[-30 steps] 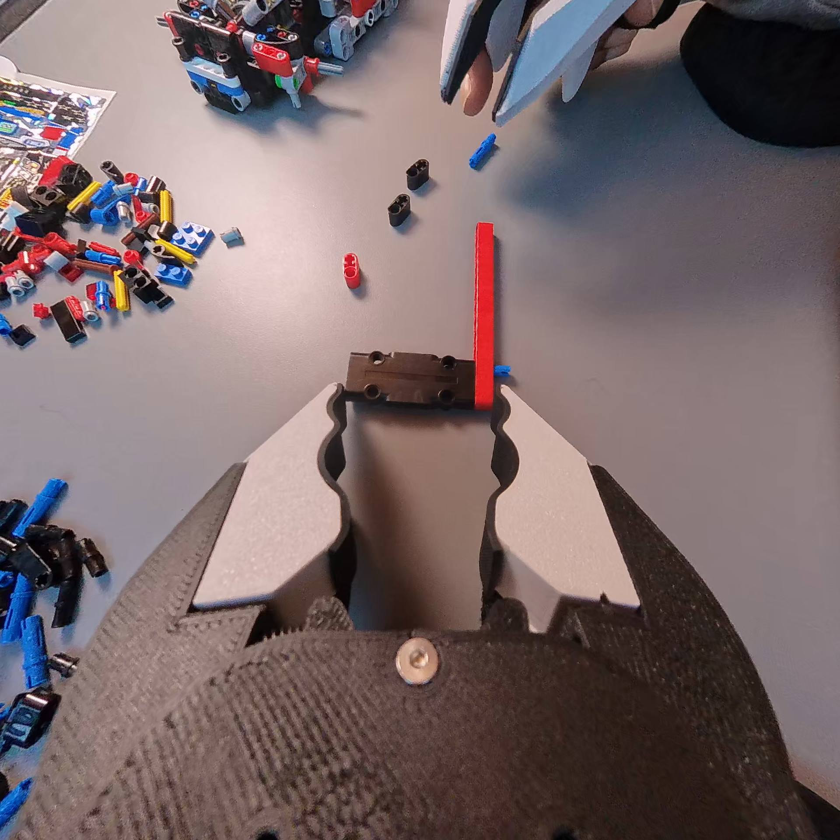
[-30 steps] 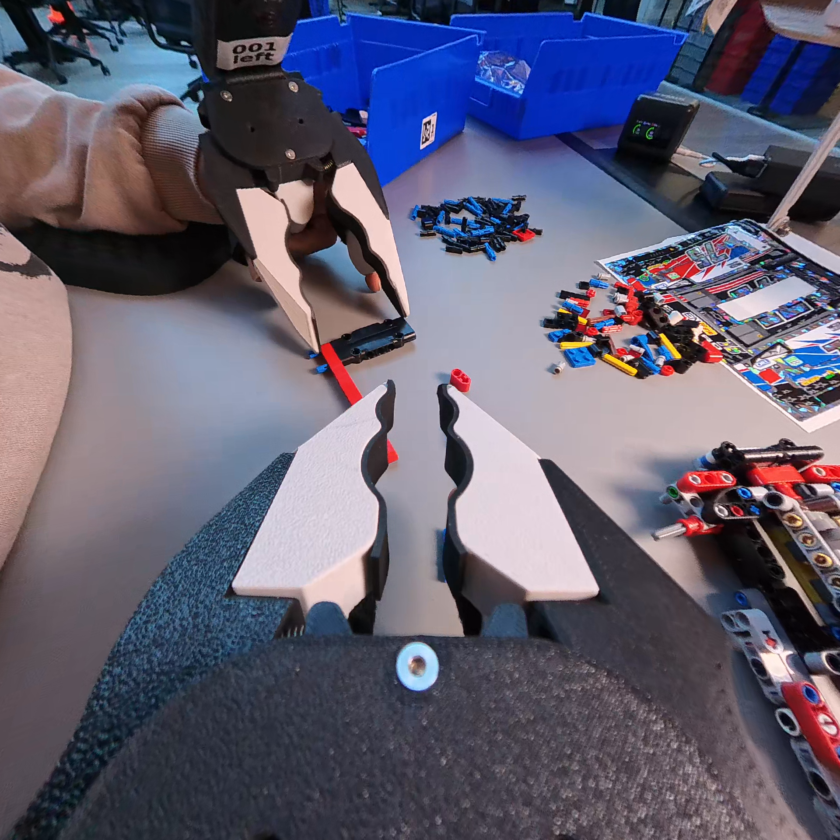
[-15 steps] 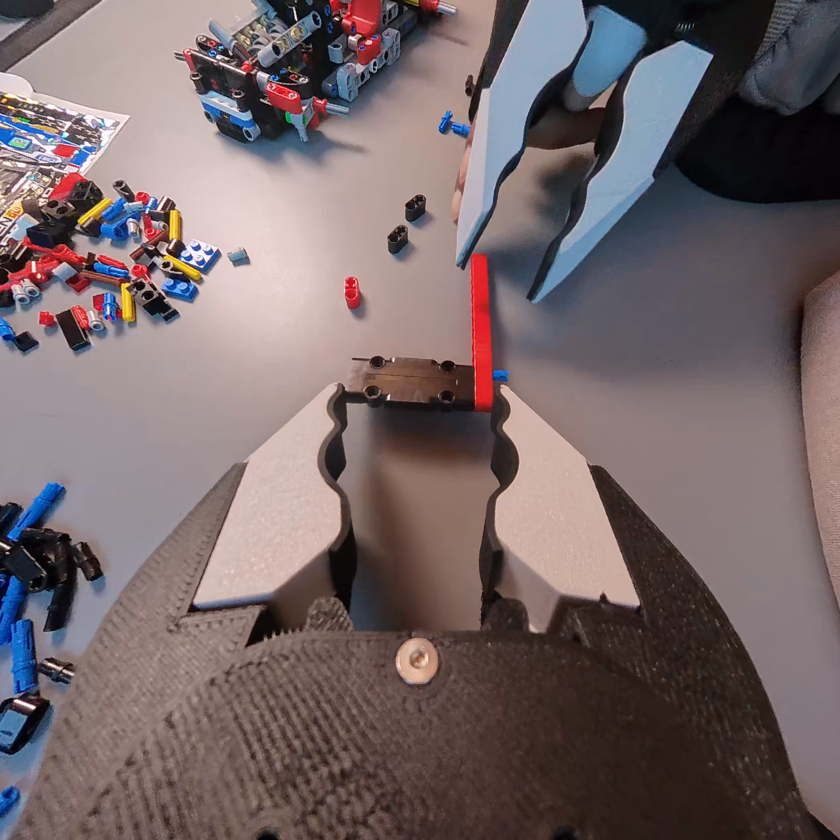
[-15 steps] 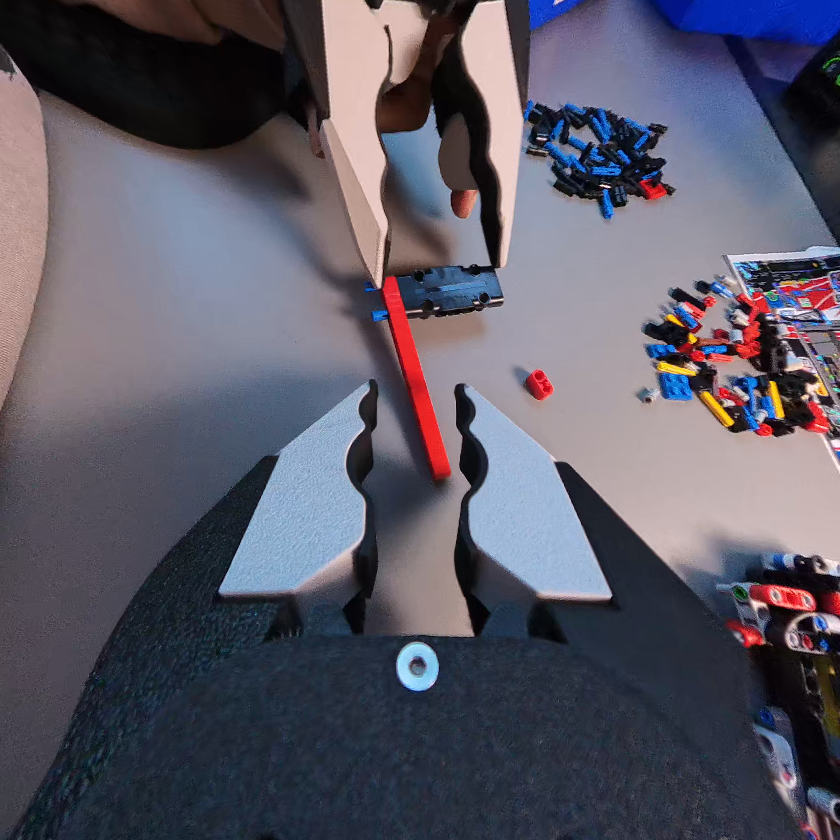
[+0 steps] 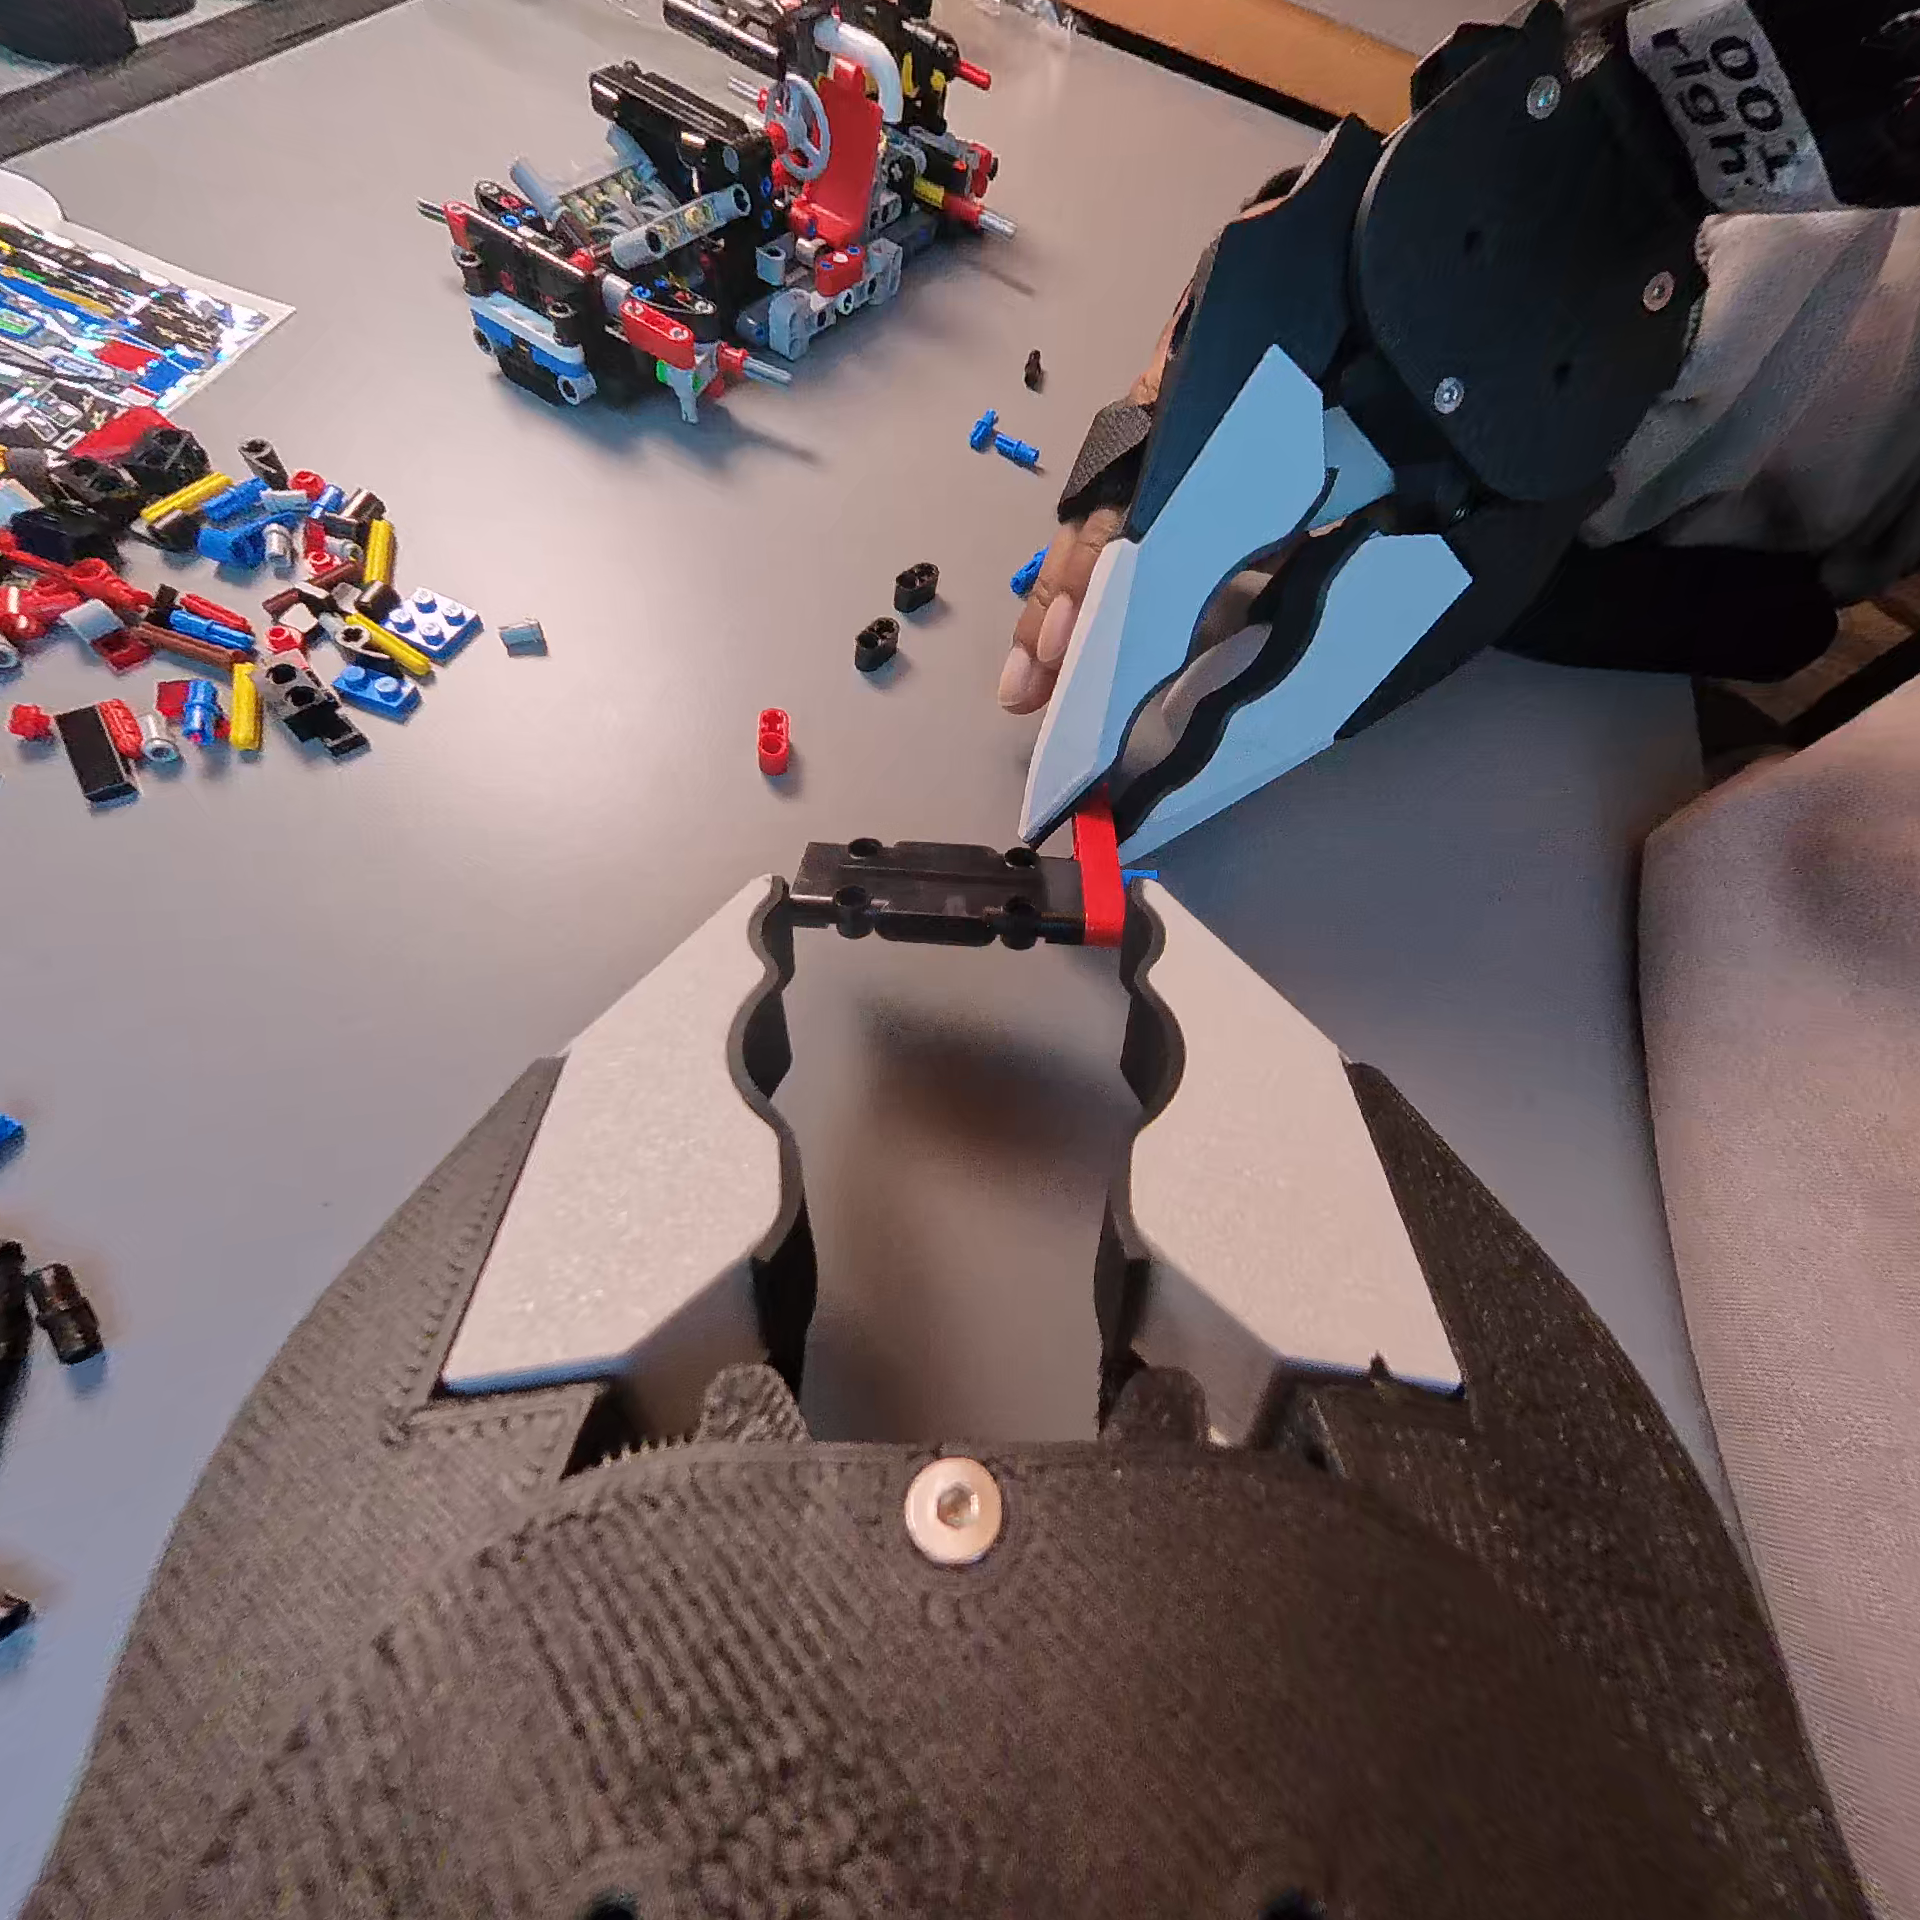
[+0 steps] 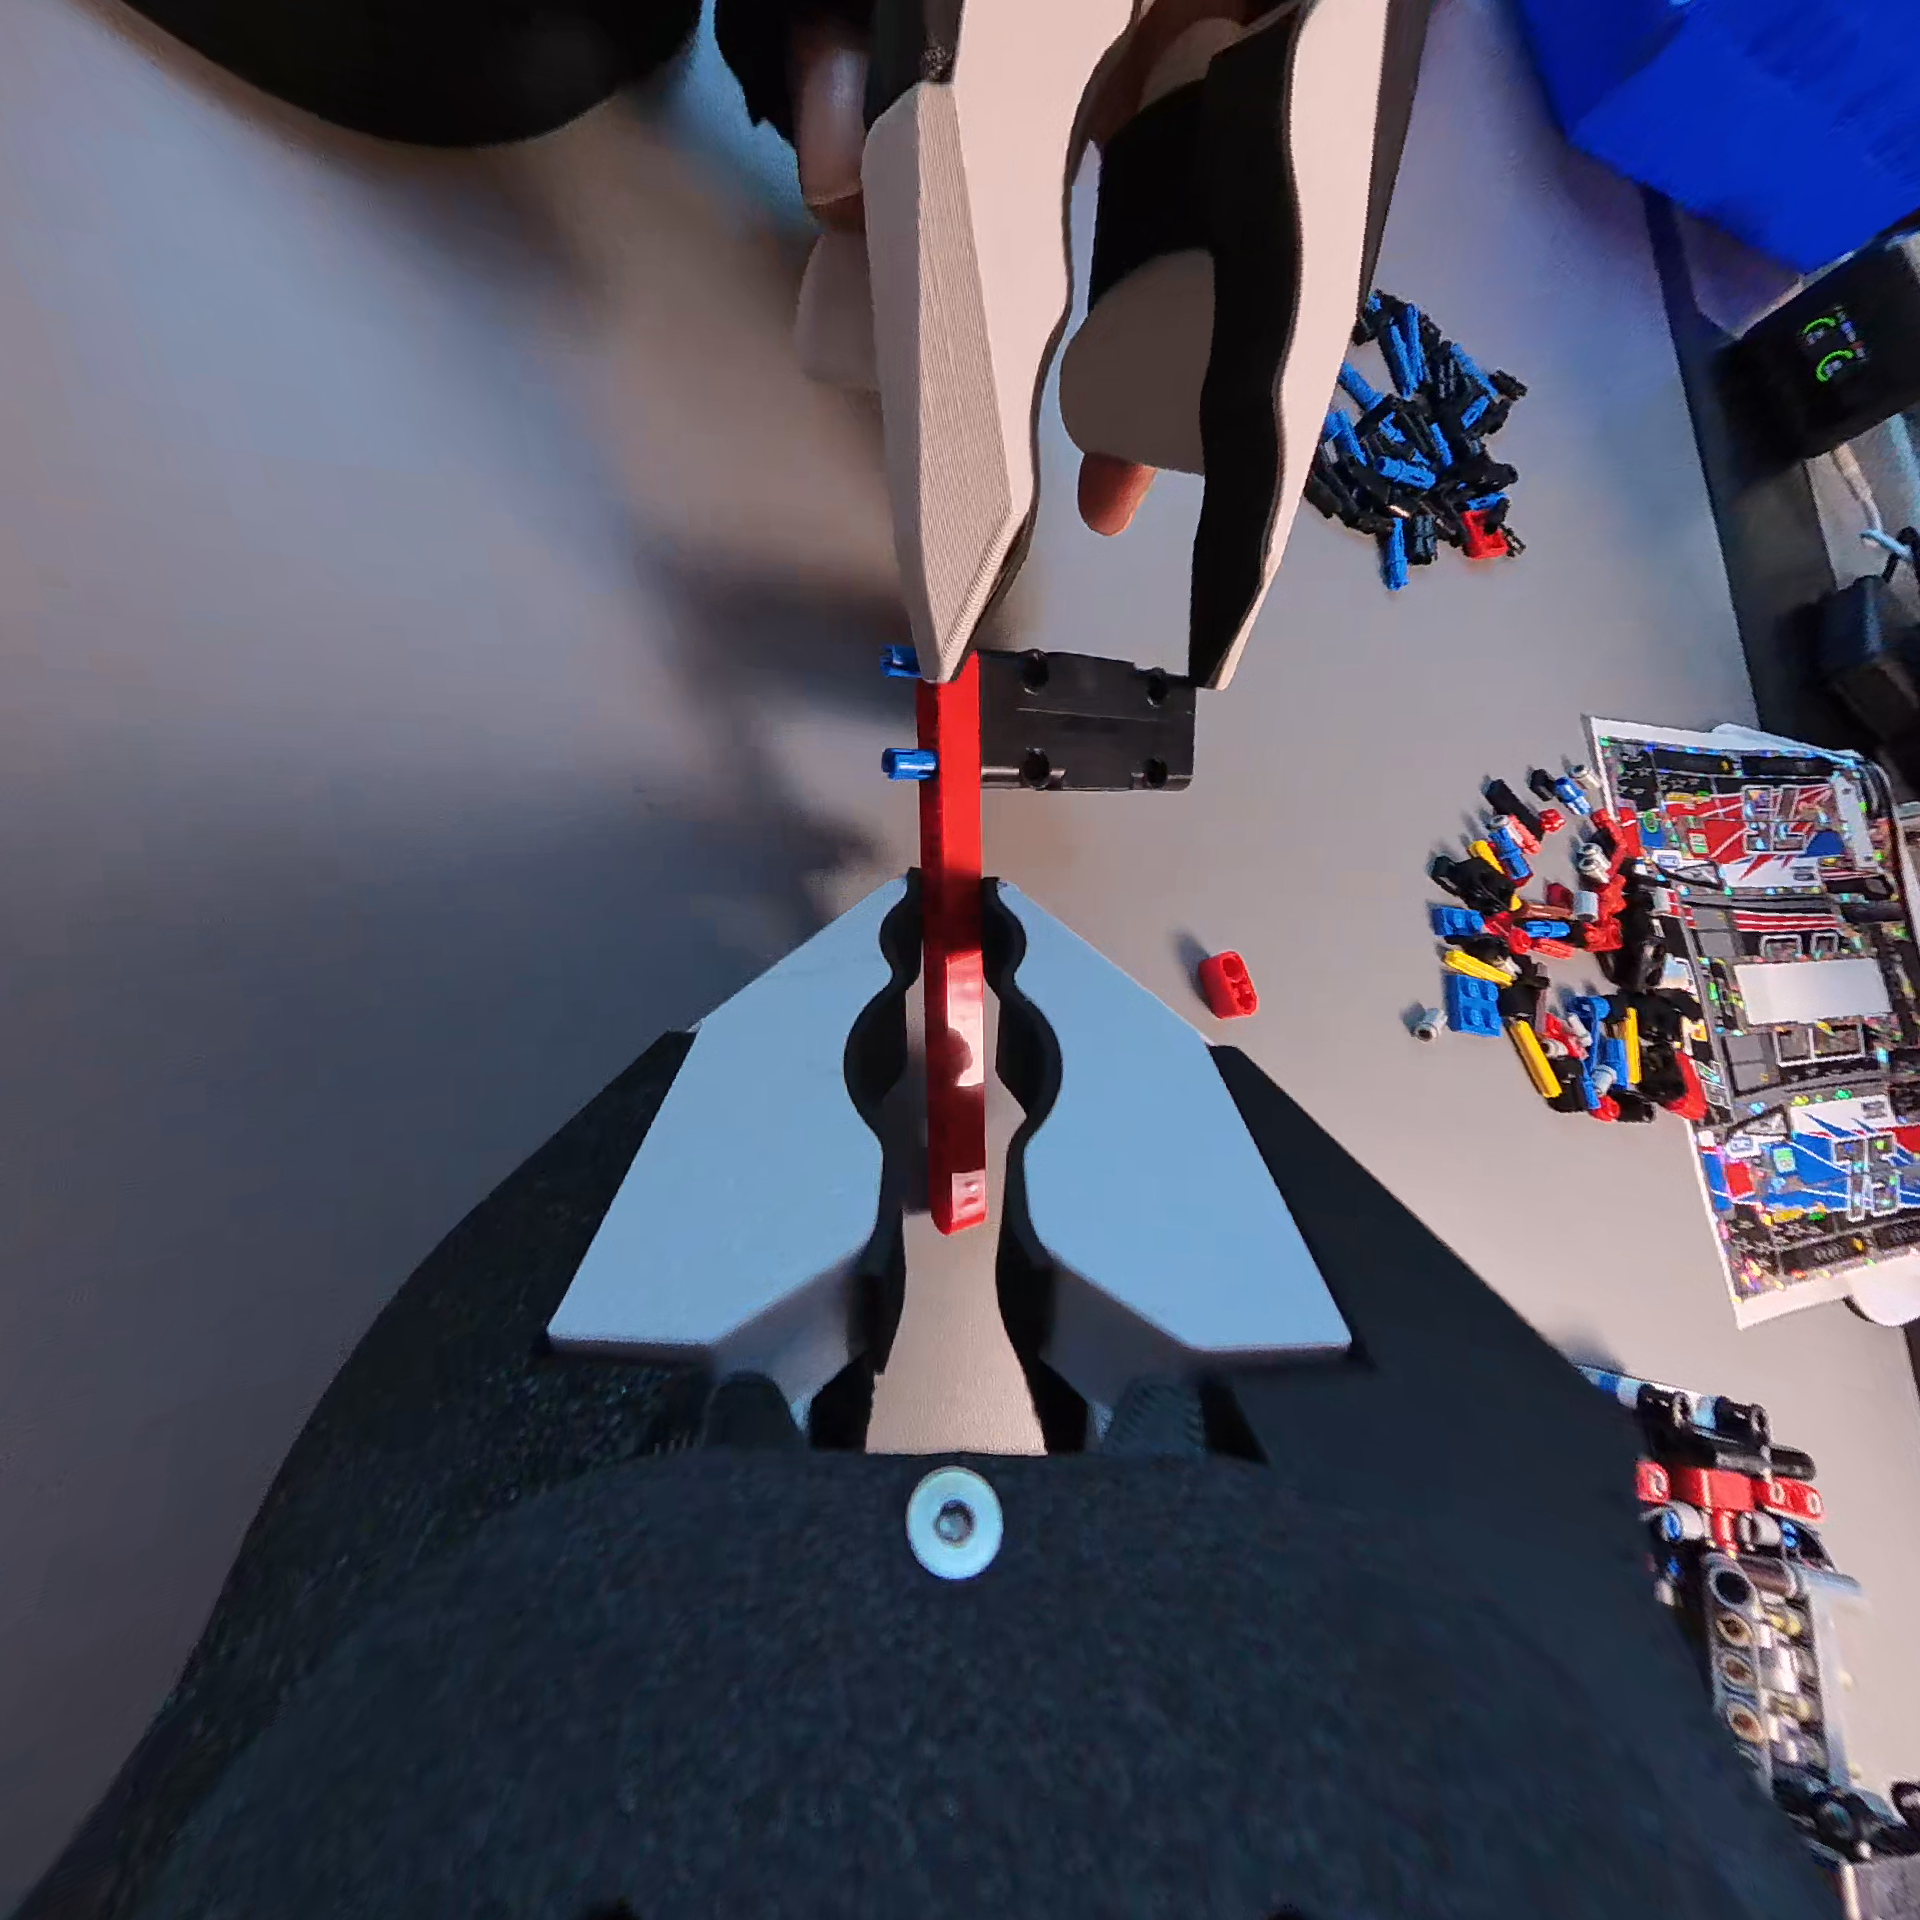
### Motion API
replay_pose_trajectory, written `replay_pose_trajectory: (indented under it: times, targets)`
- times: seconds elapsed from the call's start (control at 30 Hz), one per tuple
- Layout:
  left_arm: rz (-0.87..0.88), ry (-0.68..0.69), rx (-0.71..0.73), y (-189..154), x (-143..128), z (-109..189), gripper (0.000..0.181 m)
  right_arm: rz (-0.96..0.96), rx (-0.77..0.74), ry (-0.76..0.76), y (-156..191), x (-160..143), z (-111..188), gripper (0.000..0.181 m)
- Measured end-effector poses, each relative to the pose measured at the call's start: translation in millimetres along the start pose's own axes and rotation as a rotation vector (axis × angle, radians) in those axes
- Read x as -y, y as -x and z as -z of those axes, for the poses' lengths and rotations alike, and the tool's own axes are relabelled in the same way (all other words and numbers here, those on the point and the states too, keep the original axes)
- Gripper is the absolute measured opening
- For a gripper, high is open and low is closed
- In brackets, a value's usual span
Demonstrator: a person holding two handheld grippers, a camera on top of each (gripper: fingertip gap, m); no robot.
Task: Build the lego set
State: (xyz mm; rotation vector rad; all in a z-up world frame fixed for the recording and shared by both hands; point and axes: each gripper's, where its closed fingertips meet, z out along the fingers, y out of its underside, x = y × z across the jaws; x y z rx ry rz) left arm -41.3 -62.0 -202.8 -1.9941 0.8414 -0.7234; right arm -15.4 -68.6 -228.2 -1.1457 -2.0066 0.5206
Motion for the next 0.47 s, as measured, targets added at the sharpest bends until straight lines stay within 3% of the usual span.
replay_pose_trajectory:
  times: [0.13, 0.23, 0.33, 0.47]
  targets:
    - [0.046, -0.11, -0.044, -2, 16, 9, 0.062, -0.073, 0.011, -0.077, -4, 7, 9, 0.007]
    - [0.114, -0.245, -0.089, 1, 35, 23, 0.07, -0.274, 0.044, -0.239, -17, 21, 26, 0.008]
    - [0.186, -0.353, -0.105, 10, 49, 35, 0.07, -0.679, 0.178, -0.607, -44, 51, 61, 0.007]
    - [0.332, -0.485, -0.202, 11, 70, 35, 0.062, -1.205, 0.564, -1.162, -81, 67, 116, 0.007]
